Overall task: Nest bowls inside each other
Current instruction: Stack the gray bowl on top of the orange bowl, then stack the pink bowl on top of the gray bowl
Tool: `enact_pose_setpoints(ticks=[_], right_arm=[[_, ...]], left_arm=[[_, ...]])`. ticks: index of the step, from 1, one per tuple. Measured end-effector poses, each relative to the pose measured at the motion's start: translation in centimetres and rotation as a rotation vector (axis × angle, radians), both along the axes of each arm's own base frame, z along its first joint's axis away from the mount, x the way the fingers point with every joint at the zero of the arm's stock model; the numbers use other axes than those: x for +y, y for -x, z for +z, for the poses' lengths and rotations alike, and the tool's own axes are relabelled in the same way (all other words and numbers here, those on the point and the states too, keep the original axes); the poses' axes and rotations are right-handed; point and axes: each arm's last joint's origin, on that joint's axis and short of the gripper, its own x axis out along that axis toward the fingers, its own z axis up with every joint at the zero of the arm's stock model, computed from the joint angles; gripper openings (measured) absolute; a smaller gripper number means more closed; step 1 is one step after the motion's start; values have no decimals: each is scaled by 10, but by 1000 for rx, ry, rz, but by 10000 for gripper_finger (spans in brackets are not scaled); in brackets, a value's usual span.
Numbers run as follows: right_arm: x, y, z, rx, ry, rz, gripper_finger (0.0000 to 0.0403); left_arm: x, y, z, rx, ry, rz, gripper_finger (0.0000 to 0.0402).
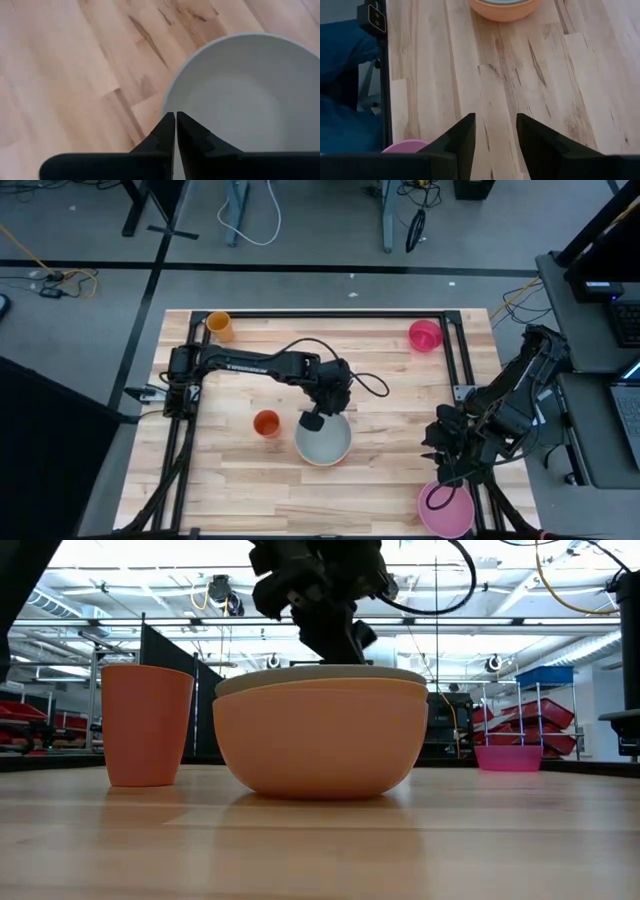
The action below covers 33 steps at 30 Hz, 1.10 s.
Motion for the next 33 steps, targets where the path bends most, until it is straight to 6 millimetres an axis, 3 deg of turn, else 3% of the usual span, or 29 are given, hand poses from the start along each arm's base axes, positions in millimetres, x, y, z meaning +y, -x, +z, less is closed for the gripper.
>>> enact_pose_setpoints(ticks=[6, 10, 14, 19, 26, 33], right_arm=[[-2, 3, -19, 64, 3, -63, 128], [-3, 9, -40, 192, -45, -133, 130], [1, 18, -54, 293, -102, -153, 142], [8, 27, -55, 318, -153, -178, 159], [26, 33, -59, 358, -222, -135, 167], [46, 33, -80, 465, -169, -118, 167]], left_arm=[[-9, 23, 57, -98, -85, 53, 3], [-12, 43, 75, -64, -122, 120, 3], [-19, 61, 69, 64, -138, 187, 3], [-30, 72, 56, 188, -174, 247, 3], [-51, 75, 45, 210, -173, 234, 3], [-62, 76, 45, 196, -203, 230, 3]])
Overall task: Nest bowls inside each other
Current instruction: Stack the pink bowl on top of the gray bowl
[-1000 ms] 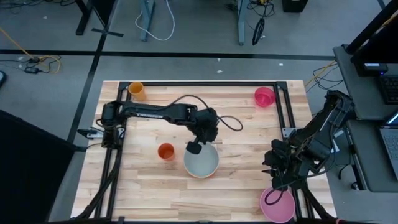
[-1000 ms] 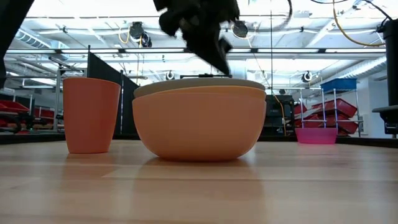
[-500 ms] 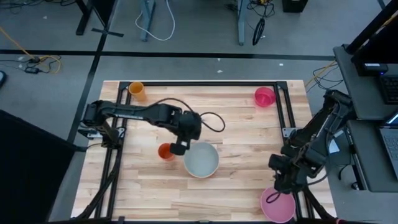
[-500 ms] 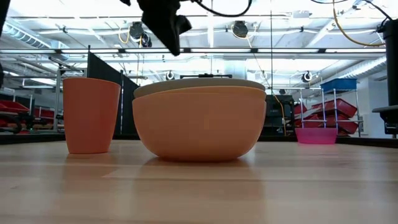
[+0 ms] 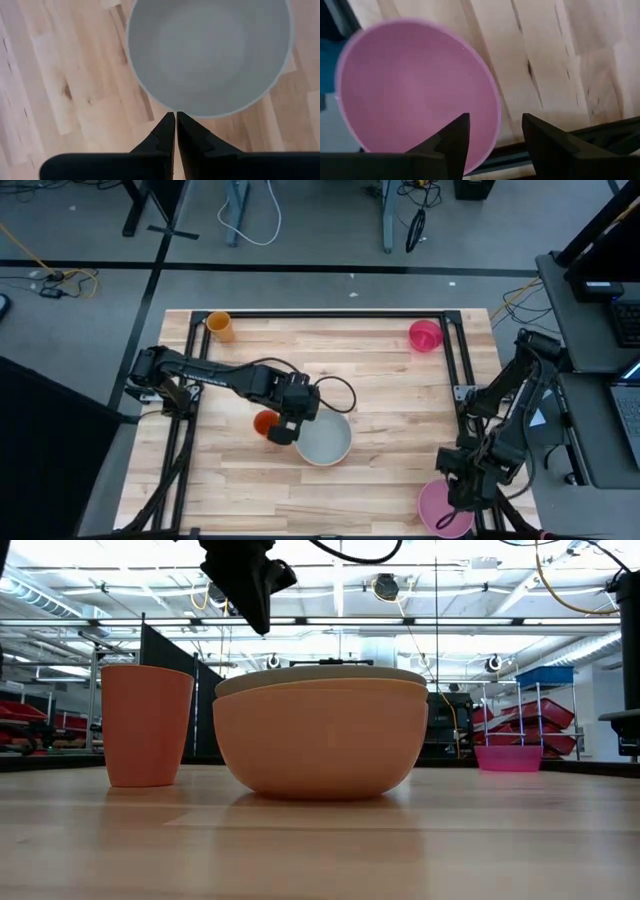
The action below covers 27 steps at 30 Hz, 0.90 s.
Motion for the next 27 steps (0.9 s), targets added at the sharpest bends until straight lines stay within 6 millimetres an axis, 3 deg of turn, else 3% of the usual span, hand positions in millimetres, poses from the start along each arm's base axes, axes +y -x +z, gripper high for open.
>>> enact_pose_setpoints(ticks=[19, 23, 27], right_arm=[[28, -14, -45, 65, 93, 9, 165], [28, -16, -49, 70, 108, -8, 139], [27, -19, -50, 70, 123, -21, 76]], left_arm=[[-6, -6, 3, -79, 6, -12, 3], [-8, -6, 3, -79, 7, -18, 3], [-12, -5, 3, -78, 7, -29, 3]])
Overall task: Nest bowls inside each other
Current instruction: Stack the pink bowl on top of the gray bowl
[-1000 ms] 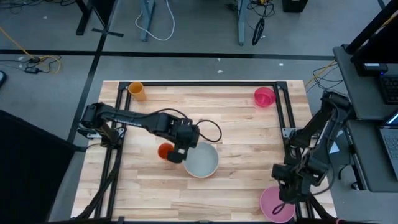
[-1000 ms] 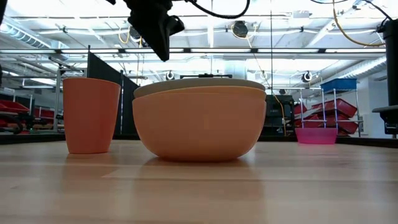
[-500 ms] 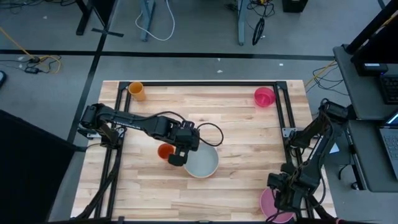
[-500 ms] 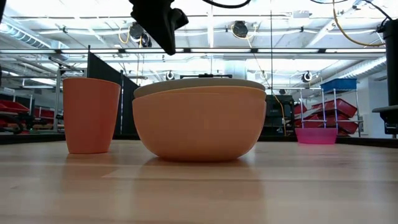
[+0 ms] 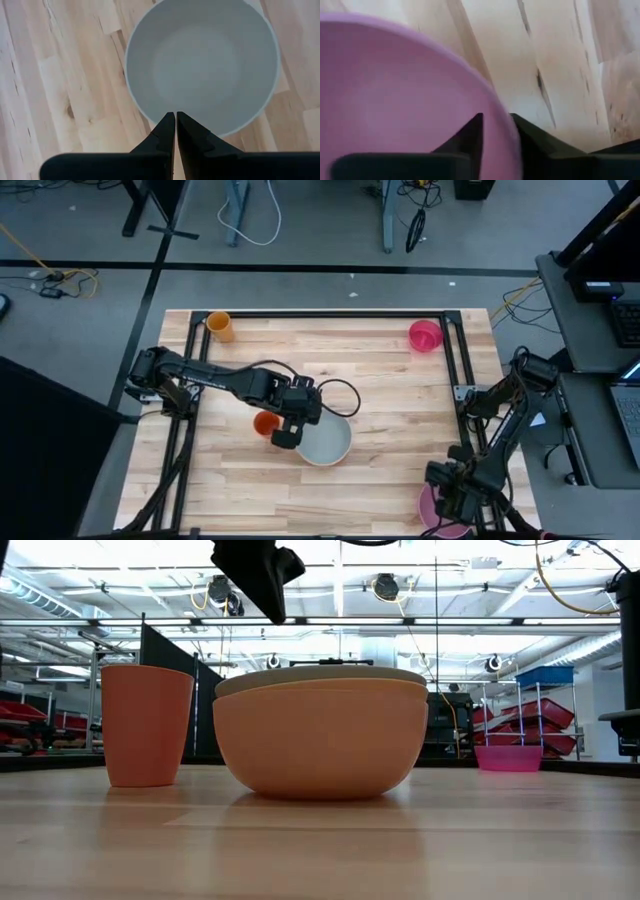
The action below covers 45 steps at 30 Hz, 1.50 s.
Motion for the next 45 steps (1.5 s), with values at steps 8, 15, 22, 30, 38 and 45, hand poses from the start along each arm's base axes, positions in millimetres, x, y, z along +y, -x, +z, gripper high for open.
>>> enact_pose_setpoints(ticks=[8, 15, 22, 30, 38, 45], right_arm=[[-17, -24, 3, -24, 19, 51, 3], [-48, -51, 27, -80, 27, 112, 1], [-85, -88, 90, -260, 108, 189, 1], [-143, -134, 138, -443, 171, 265, 1], [-181, -174, 132, -552, 148, 340, 0], [-193, -212, 99, -554, 84, 428, 0]], left_arm=[[-1, 15, 9, 46, -10, -12, 3], [0, 42, 36, 22, 8, 24, 3], [-5, 67, 60, -43, 34, 15, 3], [-10, 72, 56, 0, 27, 18, 3], [-10, 74, 43, 41, -24, 48, 3], [-6, 78, 38, 62, -110, 158, 3]])
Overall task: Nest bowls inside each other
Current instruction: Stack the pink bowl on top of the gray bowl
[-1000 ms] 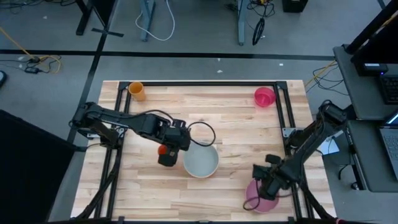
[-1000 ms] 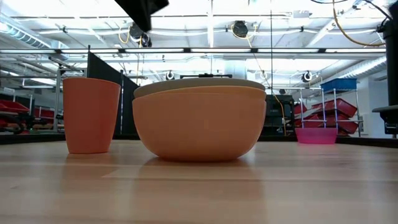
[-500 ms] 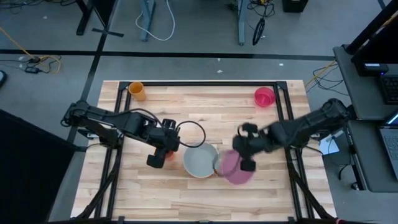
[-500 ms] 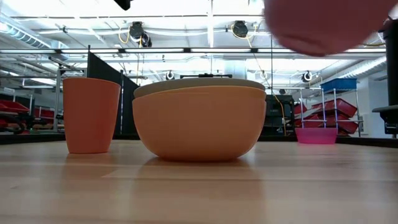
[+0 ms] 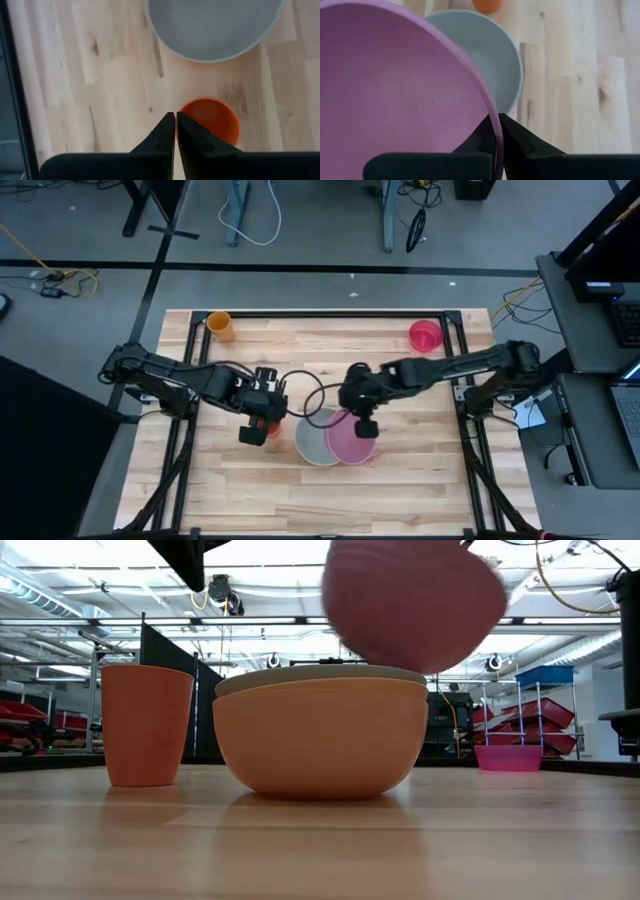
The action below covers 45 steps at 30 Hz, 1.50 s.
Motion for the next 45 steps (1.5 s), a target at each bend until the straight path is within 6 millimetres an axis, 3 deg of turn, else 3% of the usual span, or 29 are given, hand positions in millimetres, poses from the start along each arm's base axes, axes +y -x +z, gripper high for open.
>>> enact_pose_setpoints(ticks=[7, 16, 20, 33, 45], right_arm=[[-10, -25, -27, -3, -52, 63, 0], [-19, -37, -39, -9, -88, 105, 0], [-19, -39, -38, -28, -112, 138, 10], [-30, -40, -37, -43, -120, 102, 98], [-31, -41, -24, -49, -121, 92, 90]], left_arm=[[3, 5, -1, 25, -38, 88, 3], [5, 7, -1, 23, -76, 151, 3], [5, 6, -1, 15, -73, 152, 3], [5, 6, -1, 15, -74, 149, 3], [5, 6, -1, 18, -77, 143, 3]])
